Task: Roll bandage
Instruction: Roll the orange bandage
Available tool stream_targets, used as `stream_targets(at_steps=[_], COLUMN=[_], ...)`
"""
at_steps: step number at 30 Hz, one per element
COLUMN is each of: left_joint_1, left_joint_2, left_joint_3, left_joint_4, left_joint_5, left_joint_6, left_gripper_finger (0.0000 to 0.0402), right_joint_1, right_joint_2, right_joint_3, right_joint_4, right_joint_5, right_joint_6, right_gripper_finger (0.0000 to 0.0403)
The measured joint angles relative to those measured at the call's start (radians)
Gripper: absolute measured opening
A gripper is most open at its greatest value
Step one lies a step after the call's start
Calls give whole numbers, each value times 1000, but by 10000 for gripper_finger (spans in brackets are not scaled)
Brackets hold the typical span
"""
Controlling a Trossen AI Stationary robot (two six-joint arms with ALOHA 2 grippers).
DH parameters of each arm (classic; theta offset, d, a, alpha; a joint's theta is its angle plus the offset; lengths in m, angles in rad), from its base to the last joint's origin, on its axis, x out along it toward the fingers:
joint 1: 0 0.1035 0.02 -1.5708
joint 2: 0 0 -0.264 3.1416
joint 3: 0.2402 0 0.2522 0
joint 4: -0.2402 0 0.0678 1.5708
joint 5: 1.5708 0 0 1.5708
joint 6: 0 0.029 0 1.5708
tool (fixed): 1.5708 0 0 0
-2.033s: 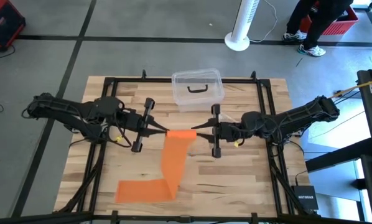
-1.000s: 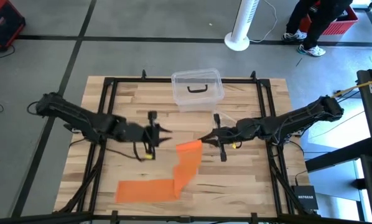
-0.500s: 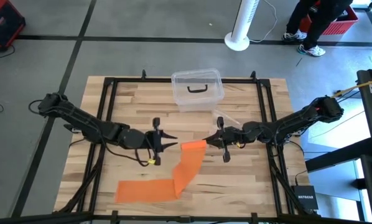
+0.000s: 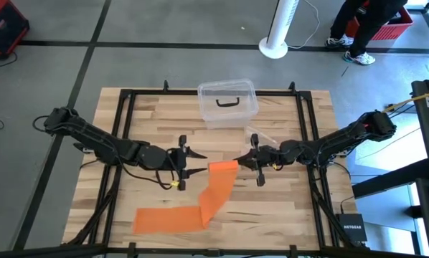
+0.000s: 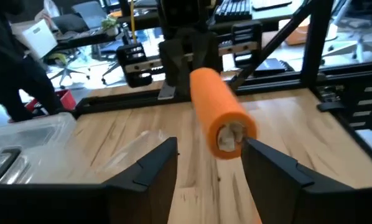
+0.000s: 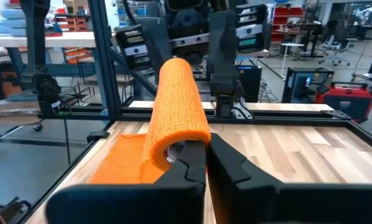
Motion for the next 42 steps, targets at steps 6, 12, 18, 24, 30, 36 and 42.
stream_targets(at_steps=[6, 12, 18, 24, 30, 36, 42], left_joint_1=[19, 39, 41, 35, 48, 68, 60], left_joint_2=[0, 26, 47, 46, 48, 47, 46], left_joint_3=[0, 0, 0, 0, 0, 0, 1], left_joint_4=[19, 34, 78, 68, 41, 56, 28], left_joint_5=[1, 31, 68, 60, 2, -8, -16], left_joint_6=[-2, -6, -4, -8, -22, -38, -39], left_gripper_finger=[158, 155, 155, 155, 155, 155, 132], right_joint_1=[0, 2, 2, 2, 1, 2, 3], right_joint_2=[0, 1, 19, 34, 34, 87, 151], right_joint_3=[0, 10, 34, 37, 40, 79, 113], right_joint_4=[12, 7, -12, -40, -17, -25, -40], right_joint_5=[-15, -18, -18, 6, 13, 9, 42], right_joint_6=[-2, -2, -26, -26, -26, -25, -26], right_gripper_finger=[3, 3, 3, 3, 3, 3, 3])
